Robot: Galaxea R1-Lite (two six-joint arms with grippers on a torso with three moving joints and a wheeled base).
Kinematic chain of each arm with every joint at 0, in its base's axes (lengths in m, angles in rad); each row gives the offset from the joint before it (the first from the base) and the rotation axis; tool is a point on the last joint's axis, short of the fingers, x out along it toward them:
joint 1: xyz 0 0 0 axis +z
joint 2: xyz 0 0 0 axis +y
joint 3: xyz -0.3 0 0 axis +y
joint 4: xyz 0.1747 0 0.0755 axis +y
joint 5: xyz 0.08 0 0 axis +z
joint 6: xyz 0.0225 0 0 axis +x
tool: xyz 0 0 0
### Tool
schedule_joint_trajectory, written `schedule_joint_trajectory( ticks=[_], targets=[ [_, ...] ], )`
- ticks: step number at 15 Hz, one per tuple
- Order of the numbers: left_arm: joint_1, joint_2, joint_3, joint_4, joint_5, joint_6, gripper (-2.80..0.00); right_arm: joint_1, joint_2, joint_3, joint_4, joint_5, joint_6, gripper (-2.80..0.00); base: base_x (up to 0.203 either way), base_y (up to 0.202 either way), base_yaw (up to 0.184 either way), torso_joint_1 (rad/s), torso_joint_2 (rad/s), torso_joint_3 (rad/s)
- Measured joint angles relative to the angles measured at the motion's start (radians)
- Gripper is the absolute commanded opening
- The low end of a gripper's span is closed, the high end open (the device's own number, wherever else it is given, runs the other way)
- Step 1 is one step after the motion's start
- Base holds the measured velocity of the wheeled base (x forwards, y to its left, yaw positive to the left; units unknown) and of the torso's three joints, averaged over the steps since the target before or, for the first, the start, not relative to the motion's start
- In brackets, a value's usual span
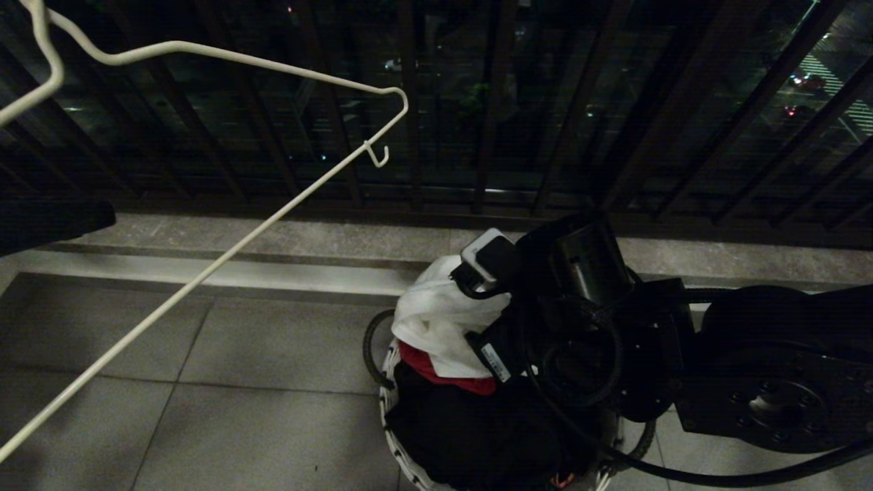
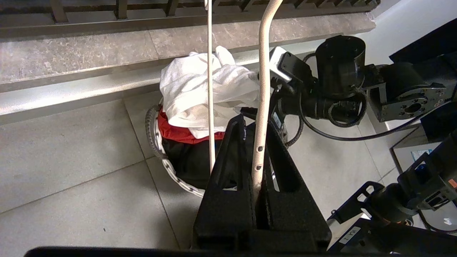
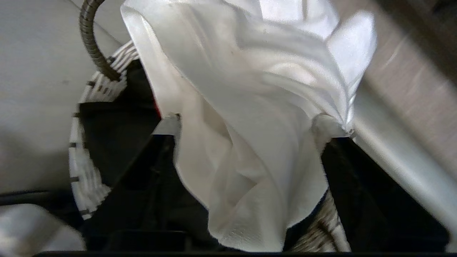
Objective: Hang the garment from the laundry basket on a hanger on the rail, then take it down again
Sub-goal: Hang the clothes on the clothes rack
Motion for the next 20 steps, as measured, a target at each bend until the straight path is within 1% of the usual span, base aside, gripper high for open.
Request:
schedule_joint_trajectory(
  ticks=[1, 3, 4, 8, 12, 16, 17, 18, 20],
  targets=[
    [0.0, -0.001, 0.0, 0.0, 0.0, 0.0, -2.8, 0.0, 0.001, 0.001, -0.018, -0.003, -0.043, 0.0, 0.0, 0.0, 0.0, 0.0, 0.0, 0.0],
    [0.0, -0.001, 0.0, -0.001, -0.001, 0.0, -2.8, 0.0, 0.001, 0.001, -0.057, -0.038, -0.127, 0.0, 0.0, 0.0, 0.0, 0.0, 0.0, 0.0],
    [0.0, -0.002, 0.0, -0.001, -0.001, 0.0, -2.8, 0.0, 0.002, 0.001, -0.061, -0.049, -0.143, 0.0, 0.0, 0.0, 0.0, 0.0, 0.0, 0.0],
    [-0.001, -0.006, 0.0, -0.001, 0.0, 0.001, -2.8, -0.001, 0.002, -0.003, -0.06, -0.064, -0.167, 0.0, 0.0, 0.0, 0.0, 0.0, 0.0, 0.0],
    [0.0, -0.007, -0.001, -0.001, -0.001, 0.001, -2.8, -0.002, 0.003, 0.014, -0.055, -0.065, -0.177, 0.0, 0.0, 0.0, 0.0, 0.0, 0.0, 0.0],
    [-0.001, -0.007, 0.0, -0.001, -0.001, 0.002, -2.8, -0.011, 0.004, 0.027, -0.055, -0.066, -0.203, 0.0, 0.0, 0.0, 0.0, 0.0, 0.0, 0.0],
    [-0.001, -0.007, 0.0, -0.001, -0.001, 0.002, -2.8, -0.021, 0.005, 0.022, -0.056, -0.068, -0.21, -0.24, 0.0, 0.0, 0.0, 0.0, 0.0, 0.0],
    [-0.001, -0.007, 0.0, -0.002, -0.002, 0.001, -2.8, -0.032, 0.007, 0.02, -0.055, -0.075, -0.219, -2.8, 0.0, 0.0, 0.0, 0.0, 0.0, 0.0],
    [0.0, -0.007, 0.0, -0.002, -0.001, 0.001, -2.8, -0.044, 0.007, 0.012, -0.055, -0.081, -0.225, -2.8, 0.0, 0.0, 0.0, 0.0, 0.0, 0.0]
  ],
)
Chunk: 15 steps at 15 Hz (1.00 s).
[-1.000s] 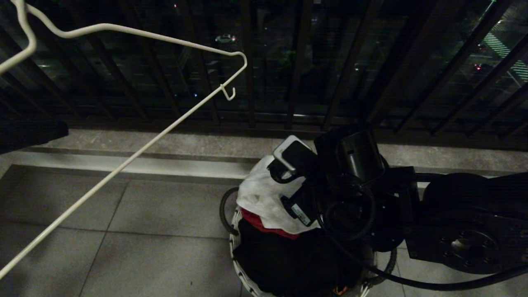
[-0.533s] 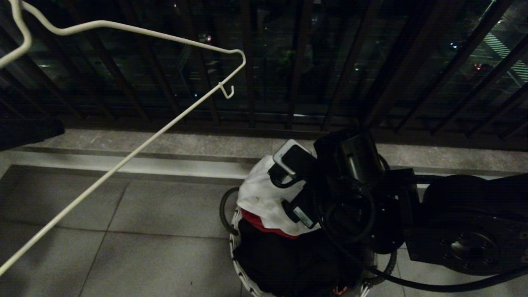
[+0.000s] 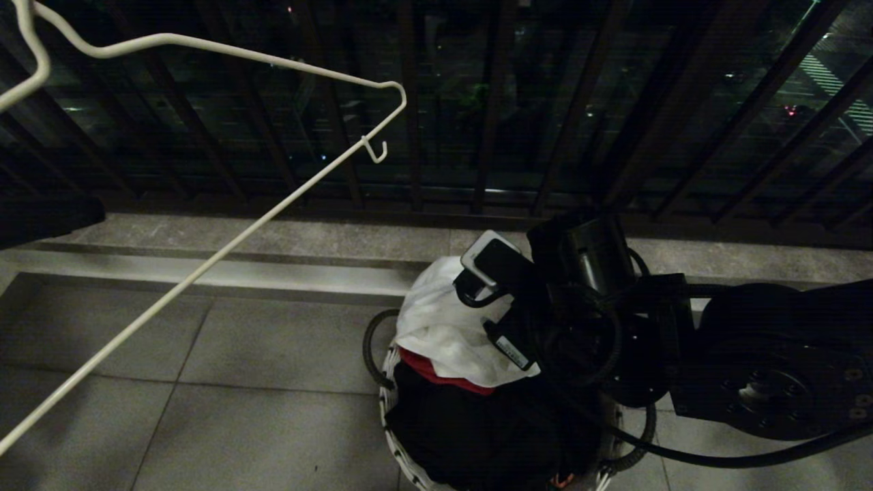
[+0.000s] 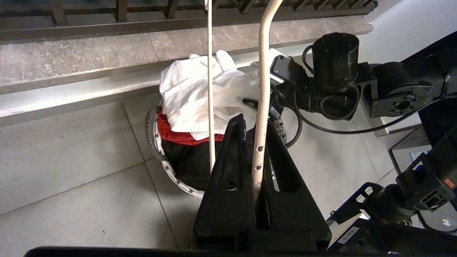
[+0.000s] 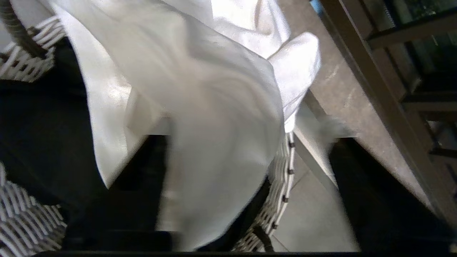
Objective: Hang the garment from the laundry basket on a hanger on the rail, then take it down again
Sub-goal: Hang the clothes on the clothes rack
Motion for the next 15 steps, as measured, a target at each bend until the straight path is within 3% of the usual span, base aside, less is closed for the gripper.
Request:
schedule_joint_trajectory(
  ticks=[7, 15],
  targets=[
    [-0.001, 0.0, 0.001, -0.001, -0.001, 0.0, -2.8, -0.014, 0.014, -0.054, -0.003, 0.002, 0.001, -2.8, 0.0, 0.0, 0.0, 0.0, 0.0, 0.0],
    [-0.001, 0.001, 0.007, 0.0, -0.006, 0.007, -2.8, -0.006, -0.046, -0.094, -0.06, 0.095, 0.032, -2.8, 0.0, 0.0, 0.0, 0.0, 0.0, 0.0]
  ],
)
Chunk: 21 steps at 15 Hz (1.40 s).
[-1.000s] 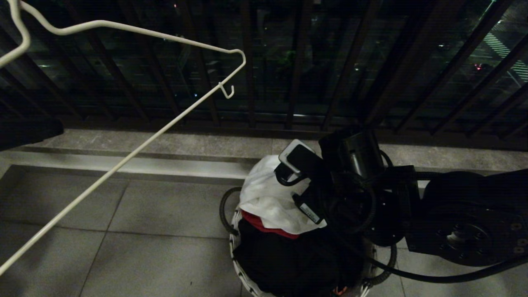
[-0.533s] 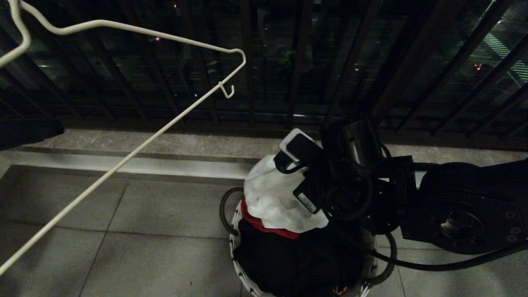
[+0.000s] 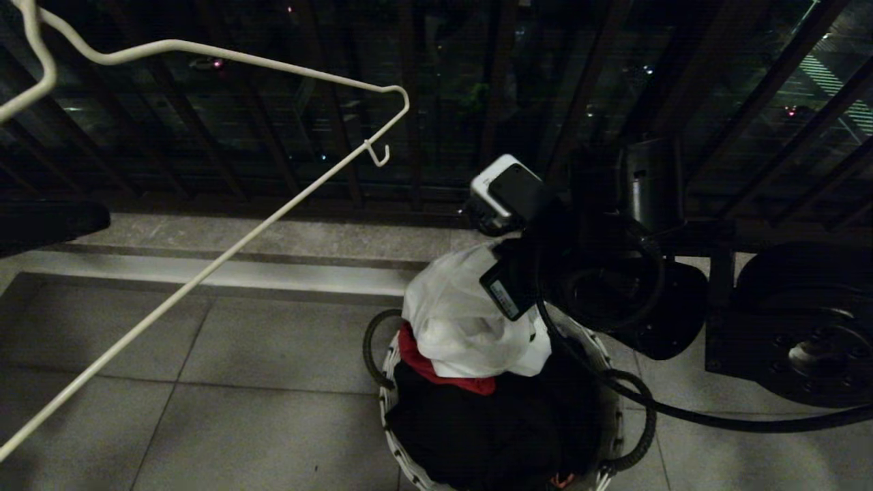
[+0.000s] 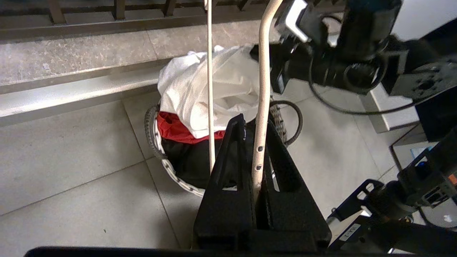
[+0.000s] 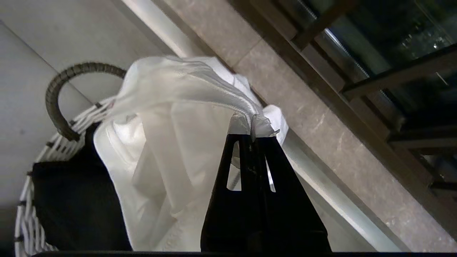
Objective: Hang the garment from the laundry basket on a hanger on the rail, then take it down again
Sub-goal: Hang the clothes on the clothes rack
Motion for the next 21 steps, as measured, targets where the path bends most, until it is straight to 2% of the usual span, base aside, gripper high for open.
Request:
schedule_joint_trajectory(
  ticks=[3, 10, 11, 21],
  targets=[
    [0.0, 0.002, 0.003, 0.0, -0.001, 0.001, -2.8, 0.0, 0.003, 0.005, 0.0, 0.002, 0.021, -2.8, 0.0, 0.0, 0.0, 0.0, 0.0, 0.0],
    [0.0, 0.002, 0.003, 0.0, 0.001, 0.001, -2.8, -0.009, 0.055, 0.025, -0.032, -0.002, 0.014, -2.8, 0.0, 0.0, 0.0, 0.0, 0.0, 0.0],
    [0.0, 0.002, 0.003, 0.0, 0.001, 0.0, -2.8, -0.011, 0.058, 0.028, -0.032, -0.002, 0.011, 0.0, 0.0, 0.0, 0.0, 0.0, 0.0, 0.0],
    [0.0, 0.001, 0.003, 0.0, 0.001, 0.002, -2.8, -0.034, 0.065, 0.061, -0.032, -0.004, -0.006, 0.0, 0.0, 0.0, 0.0, 0.0, 0.0, 0.0]
  ],
)
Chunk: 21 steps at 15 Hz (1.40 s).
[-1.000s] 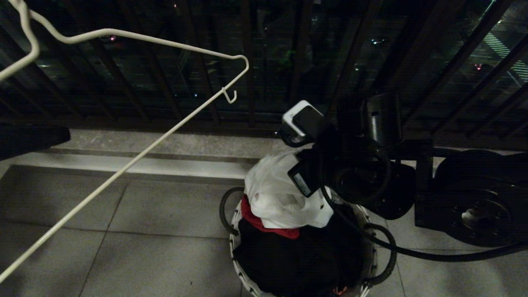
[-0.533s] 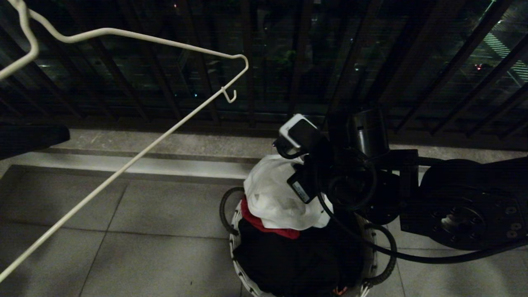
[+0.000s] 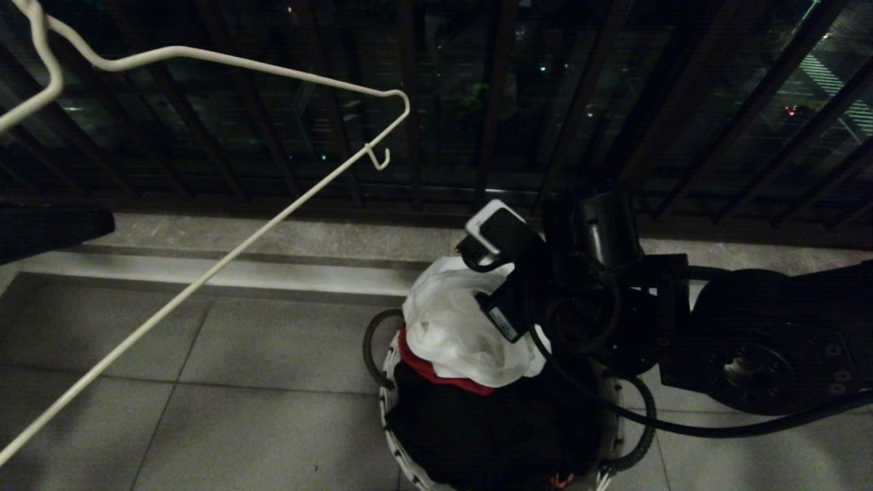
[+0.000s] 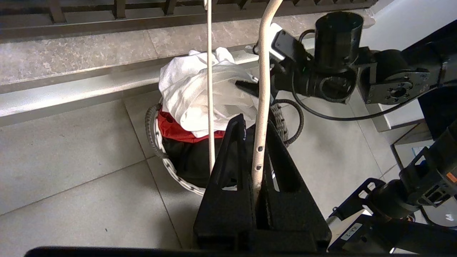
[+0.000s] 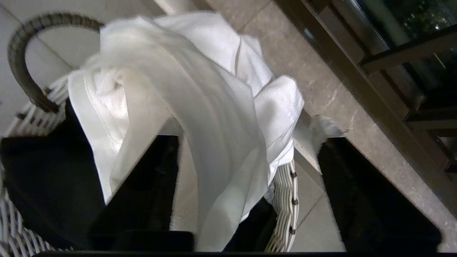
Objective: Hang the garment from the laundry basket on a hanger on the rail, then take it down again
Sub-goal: Hang the clothes on the clothes rack
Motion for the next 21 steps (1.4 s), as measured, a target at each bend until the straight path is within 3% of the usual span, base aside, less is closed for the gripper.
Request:
schedule_joint_trajectory(
  ticks=[10, 11, 21],
  targets=[
    [-0.001, -0.001, 0.0, -0.002, -0.001, 0.0, -2.8, -0.04, 0.016, 0.003, 0.0, 0.0, -0.019, 0.0, 0.0, 0.0, 0.0, 0.0, 0.0, 0.0],
    [-0.001, -0.001, 0.0, -0.001, -0.001, 0.0, -2.8, -0.05, 0.022, -0.002, 0.0, 0.0, -0.02, -2.8, 0.0, 0.0, 0.0, 0.0, 0.0, 0.0],
    [-0.001, 0.001, 0.007, -0.002, -0.001, 0.0, -2.8, -0.069, 0.028, -0.076, -0.051, 0.025, -0.014, -2.8, 0.0, 0.0, 0.0, 0.0, 0.0, 0.0]
  ],
)
